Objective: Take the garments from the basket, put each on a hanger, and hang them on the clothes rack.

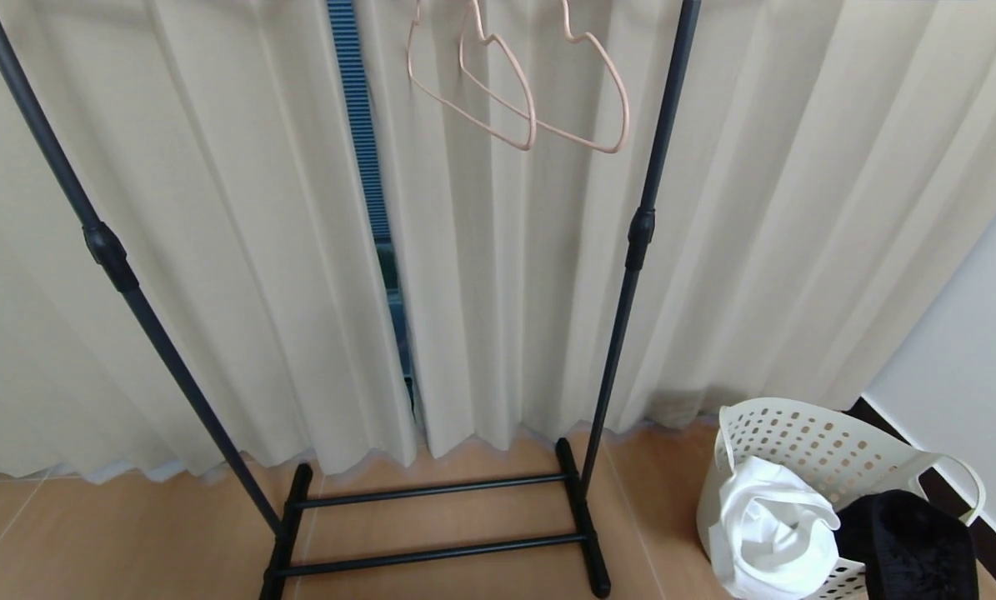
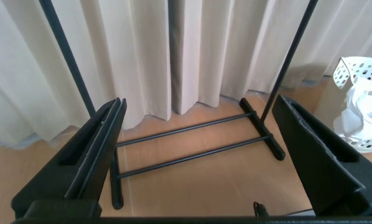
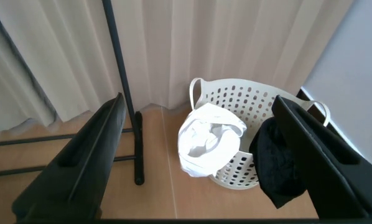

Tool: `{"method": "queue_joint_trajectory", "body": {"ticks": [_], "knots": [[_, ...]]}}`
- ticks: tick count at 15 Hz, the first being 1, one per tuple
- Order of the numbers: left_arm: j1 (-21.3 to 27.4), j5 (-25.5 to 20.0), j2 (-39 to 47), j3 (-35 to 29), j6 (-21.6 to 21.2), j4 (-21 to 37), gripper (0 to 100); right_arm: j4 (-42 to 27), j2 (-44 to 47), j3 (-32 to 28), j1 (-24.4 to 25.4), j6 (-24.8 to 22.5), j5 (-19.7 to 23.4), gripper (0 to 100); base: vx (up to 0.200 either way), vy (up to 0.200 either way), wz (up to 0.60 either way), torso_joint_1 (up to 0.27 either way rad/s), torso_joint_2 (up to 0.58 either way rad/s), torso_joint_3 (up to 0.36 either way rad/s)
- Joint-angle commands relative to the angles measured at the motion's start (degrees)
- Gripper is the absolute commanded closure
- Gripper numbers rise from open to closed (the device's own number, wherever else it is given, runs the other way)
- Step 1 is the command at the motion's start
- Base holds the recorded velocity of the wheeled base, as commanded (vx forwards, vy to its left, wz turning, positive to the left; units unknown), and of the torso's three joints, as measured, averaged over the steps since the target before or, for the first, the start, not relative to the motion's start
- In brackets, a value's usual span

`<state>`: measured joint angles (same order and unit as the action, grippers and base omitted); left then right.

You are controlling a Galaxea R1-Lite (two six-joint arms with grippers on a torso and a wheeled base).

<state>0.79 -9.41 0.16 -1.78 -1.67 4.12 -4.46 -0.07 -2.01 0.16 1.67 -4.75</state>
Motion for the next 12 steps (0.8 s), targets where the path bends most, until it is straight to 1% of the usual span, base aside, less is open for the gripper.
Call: {"method": "queue_joint_trajectory", "body": {"ticks": [1, 5, 9, 12], "knots": [[0.00, 0.01, 0.02, 0.02, 0.00, 0.01, 0, -0.02, 0.07, -0.01, 0.02, 0.00, 0.01, 0, 0.000, 0.000, -0.60, 0.002, 0.00, 0.012], [0.00, 0.01, 0.02, 0.02, 0.00, 0.01, 0, -0.02, 0.07, -0.01, 0.02, 0.00, 0.01, 0, 0.000, 0.000, -0.60, 0.005, 0.00, 0.006], [0.00, 0.01, 0.02, 0.02, 0.00, 0.01, 0, -0.02, 0.07, -0.01, 0.02, 0.00, 0.01, 0, 0.000, 0.000, 0.00, 0.000, 0.00, 0.000], [0.00, 0.01, 0.02, 0.02, 0.00, 0.01, 0, -0.02, 0.07, -0.01, 0.02, 0.00, 0.01, 0, 0.000, -0.200, 0.00, 0.004, 0.00, 0.001]]}}
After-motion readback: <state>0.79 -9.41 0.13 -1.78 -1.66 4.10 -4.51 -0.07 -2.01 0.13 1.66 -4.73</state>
